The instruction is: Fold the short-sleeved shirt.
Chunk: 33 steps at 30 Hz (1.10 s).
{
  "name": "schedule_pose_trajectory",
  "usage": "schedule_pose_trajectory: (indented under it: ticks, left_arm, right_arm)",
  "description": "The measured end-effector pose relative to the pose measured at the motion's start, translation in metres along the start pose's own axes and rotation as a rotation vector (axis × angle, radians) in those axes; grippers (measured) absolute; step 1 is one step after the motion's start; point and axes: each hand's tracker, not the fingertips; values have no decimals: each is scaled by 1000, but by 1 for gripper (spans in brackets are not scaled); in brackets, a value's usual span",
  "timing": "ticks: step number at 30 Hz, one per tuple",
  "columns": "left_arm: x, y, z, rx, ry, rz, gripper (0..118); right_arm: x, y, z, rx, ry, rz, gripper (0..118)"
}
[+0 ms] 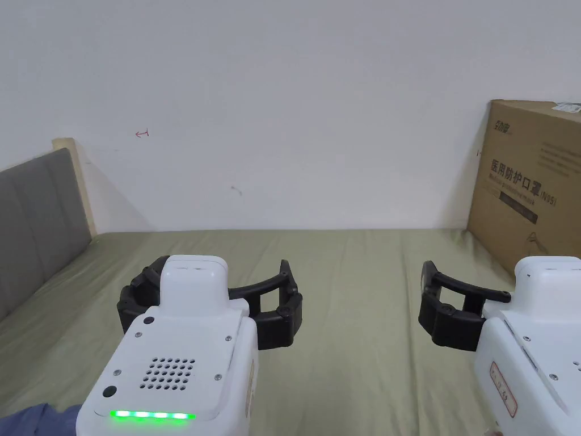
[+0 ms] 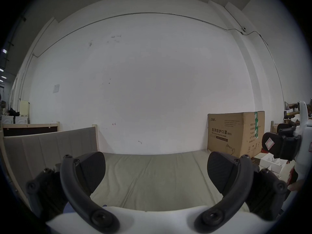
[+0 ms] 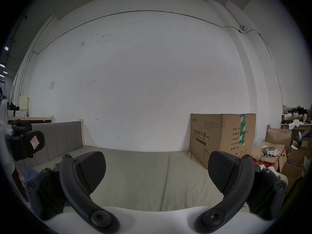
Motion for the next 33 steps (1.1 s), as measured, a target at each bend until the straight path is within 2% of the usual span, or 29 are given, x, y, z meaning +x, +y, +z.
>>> schedule_pose_trajectory:
  ticks: [7, 13, 14, 15, 16, 17, 18, 19, 20, 21, 22, 24, 33]
  left_arm:
    - [-2, 0, 3, 0, 10, 3, 118]
    - [-5, 1, 3, -9, 9, 23, 118]
    - [-6, 1, 4, -11, 5, 26, 117]
    - [-7, 1, 4, -16, -18, 31, 110]
    - [-8, 2, 5, -26, -48, 33, 96]
    - [-8, 2, 5, -39, -66, 33, 66]
    - [-8, 2, 3, -60, -88, 34, 8]
    - [-7, 2, -1, -105, -91, 9, 0]
    - [-5, 1, -2, -133, -70, -17, 0]
    - [-4, 1, -3, -110, -65, -14, 0]
    - [-4, 0, -2, -106, -82, -19, 0]
    - [1, -1, -1, -95, -65, -39, 0]
    - [-7, -5, -3, -119, -57, -2, 0]
  right_arm:
    - [1, -1, 2, 3, -13, -20, 118]
    - [1, -3, 3, -10, -18, 10, 118]
    - [2, -3, 4, -10, -16, 11, 118]
    - [2, -4, 5, -8, -16, 10, 115]
    - [3, -4, 6, -3, -12, 5, 106]
    - [5, -4, 8, 2, 5, -2, 74]
    - [6, -3, 8, 1, 16, 0, 0]
    - [7, -1, 2, -50, 14, 33, 0]
    - [9, -1, 4, -15, -36, -10, 0]
    - [10, -1, 4, -45, 22, -26, 0]
    - [13, -1, 4, -60, 28, -39, 0]
    - [14, -4, 2, -76, -5, -43, 0]
    - [15, -17, -3, -119, -37, -60, 0]
